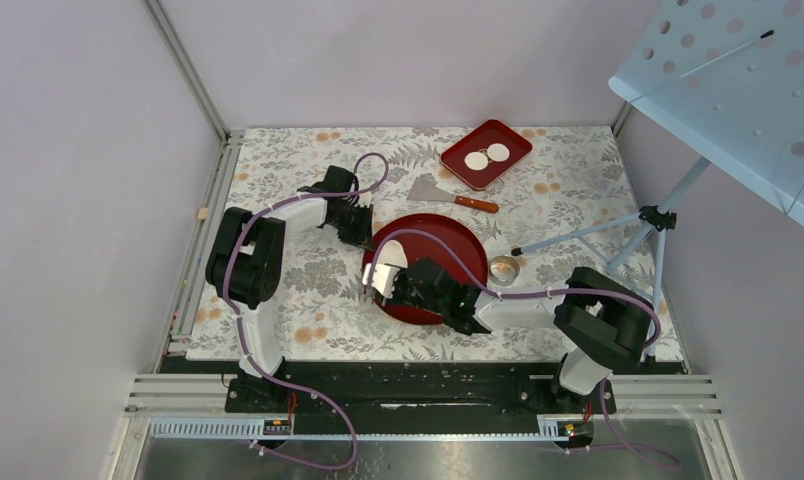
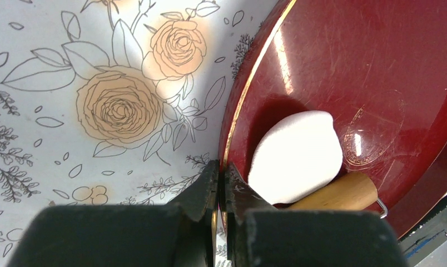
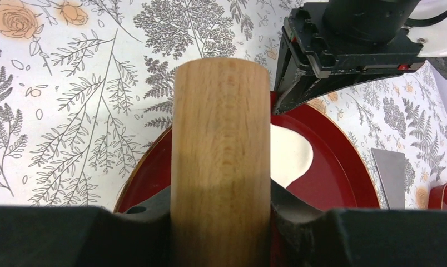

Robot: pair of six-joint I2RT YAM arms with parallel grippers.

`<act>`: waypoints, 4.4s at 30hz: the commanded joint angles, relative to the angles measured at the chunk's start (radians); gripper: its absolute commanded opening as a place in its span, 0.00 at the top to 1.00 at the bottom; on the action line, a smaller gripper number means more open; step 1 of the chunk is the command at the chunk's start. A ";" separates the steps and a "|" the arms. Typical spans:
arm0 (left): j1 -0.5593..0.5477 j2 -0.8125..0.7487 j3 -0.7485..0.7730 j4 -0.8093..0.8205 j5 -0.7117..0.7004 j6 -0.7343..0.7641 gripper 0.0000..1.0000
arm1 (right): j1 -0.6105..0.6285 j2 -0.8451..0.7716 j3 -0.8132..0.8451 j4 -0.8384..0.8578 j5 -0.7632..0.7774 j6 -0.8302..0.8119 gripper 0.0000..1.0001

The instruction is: Roll out the dumpling wrappers from the dough

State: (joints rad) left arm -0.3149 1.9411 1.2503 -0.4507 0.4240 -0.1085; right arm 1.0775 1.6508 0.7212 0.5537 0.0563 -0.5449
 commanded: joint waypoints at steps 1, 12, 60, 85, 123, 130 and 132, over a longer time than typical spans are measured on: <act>0.018 0.018 0.008 -0.026 0.005 0.010 1.00 | 0.048 0.098 -0.082 -0.454 -0.261 0.140 1.00; 0.017 0.019 0.010 -0.026 0.007 0.009 1.00 | -0.130 -0.131 0.065 -0.616 -0.289 0.269 1.00; 0.017 0.007 -0.002 -0.016 0.027 0.016 1.00 | -0.397 0.108 0.252 -0.479 0.269 0.908 1.00; 0.059 -0.146 0.000 -0.020 0.167 0.033 0.54 | -0.363 -0.341 0.311 -0.664 0.101 0.578 1.00; -0.110 -0.211 0.391 -0.774 0.842 0.708 0.65 | -0.579 -0.400 0.401 -0.618 -0.851 0.912 1.00; -0.117 -0.176 0.406 -0.821 0.840 0.766 1.00 | -0.585 -0.371 0.393 -0.601 -0.897 0.916 1.00; -0.125 -0.166 0.415 -0.848 0.820 0.798 1.00 | -0.585 -0.349 0.396 -0.584 -0.970 0.893 0.97</act>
State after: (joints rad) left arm -0.4274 1.7500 1.6283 -1.2411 1.2533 0.6071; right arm 0.4980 1.2793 1.1057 -0.1356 -0.8051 0.3481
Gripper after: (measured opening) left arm 0.034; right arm 0.363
